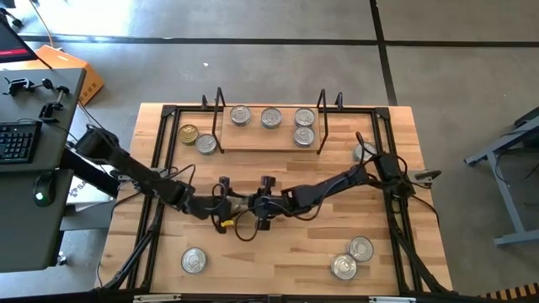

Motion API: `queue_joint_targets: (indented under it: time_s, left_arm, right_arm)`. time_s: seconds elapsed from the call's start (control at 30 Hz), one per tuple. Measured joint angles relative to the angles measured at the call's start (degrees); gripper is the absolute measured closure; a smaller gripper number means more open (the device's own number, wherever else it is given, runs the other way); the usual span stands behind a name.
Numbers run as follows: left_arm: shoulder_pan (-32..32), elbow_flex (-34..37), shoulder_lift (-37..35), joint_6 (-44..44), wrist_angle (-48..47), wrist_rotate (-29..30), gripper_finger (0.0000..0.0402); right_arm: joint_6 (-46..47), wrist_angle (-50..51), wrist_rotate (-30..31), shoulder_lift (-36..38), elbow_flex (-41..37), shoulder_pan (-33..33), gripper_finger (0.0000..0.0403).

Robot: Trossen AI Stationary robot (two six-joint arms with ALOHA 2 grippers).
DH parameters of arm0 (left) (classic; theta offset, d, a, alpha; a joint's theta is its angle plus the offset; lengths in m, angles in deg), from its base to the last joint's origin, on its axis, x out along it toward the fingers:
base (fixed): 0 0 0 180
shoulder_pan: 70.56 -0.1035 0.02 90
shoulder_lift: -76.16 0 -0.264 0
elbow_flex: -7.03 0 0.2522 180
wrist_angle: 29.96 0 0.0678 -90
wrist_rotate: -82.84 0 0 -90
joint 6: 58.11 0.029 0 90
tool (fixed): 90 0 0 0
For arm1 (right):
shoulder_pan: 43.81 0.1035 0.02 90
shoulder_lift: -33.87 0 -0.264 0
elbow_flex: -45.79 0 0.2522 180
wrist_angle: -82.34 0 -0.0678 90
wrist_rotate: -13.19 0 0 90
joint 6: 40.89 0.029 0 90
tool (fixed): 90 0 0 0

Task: Stack canned seafood by type on shelf
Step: Put the green tuna can on the shelf aligned with the other green tuna can

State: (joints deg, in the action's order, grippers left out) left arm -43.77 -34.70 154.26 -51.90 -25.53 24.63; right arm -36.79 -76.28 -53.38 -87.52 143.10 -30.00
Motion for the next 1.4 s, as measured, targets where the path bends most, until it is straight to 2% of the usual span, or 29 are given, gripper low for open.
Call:
queue_joint_targets:
  time_s: [0.1, 0.2, 0.43, 0.57, 0.73, 1.0, 1.13, 1.4]
  left_arm:
    - [-1.0, 0.0, 1.2, -1.9, 0.2, 0.5, 0.0169]
    - [-1.8, -0.1, 2.3, -2.3, 0.5, 0.5, 0.0169]
    - [-1.8, -0.1, 2.5, -1.6, 0.5, 2.6, 0.0214]
    - [-1.8, 0.1, 2.5, -1.7, 1.2, 3.4, 0.0224]
    - [-2.6, 0.1, 2.5, -1.3, 2.1, 1.0, 0.0206]
    - [-5.7, 0.1, 2.8, -1.0, 3.1, -6.7, 0.0157]
    - [-6.9, 0.1, 2.8, -1.5, 4.0, -10.3, 0.0154]
    - [-8.7, 0.1, 2.9, -1.1, 2.7, -10.4, 0.0158]
  right_arm:
    - [-0.1, 0.3, 0.1, 0.0, -0.1, -0.1, 0.0283]
    - [-0.1, 0.7, 0.4, 0.0, -0.2, -0.1, 0.0283]
    - [0.1, 1.8, 0.3, 0.0, -0.1, -0.1, 0.0283]
    - [1.6, 4.7, -0.2, 0.2, 0.0, 0.1, 0.0283]
    - [1.7, 5.7, -2.4, 0.2, 0.0, 0.2, 0.0283]
    - [1.1, 5.2, -3.9, 0.2, -0.1, 0.2, 0.0283]
    - [3.0, 4.1, -3.5, 0.2, -0.1, -0.4, 0.0283]
    - [0.6, 0.7, -2.4, 0.2, 0.0, -0.5, 0.0283]
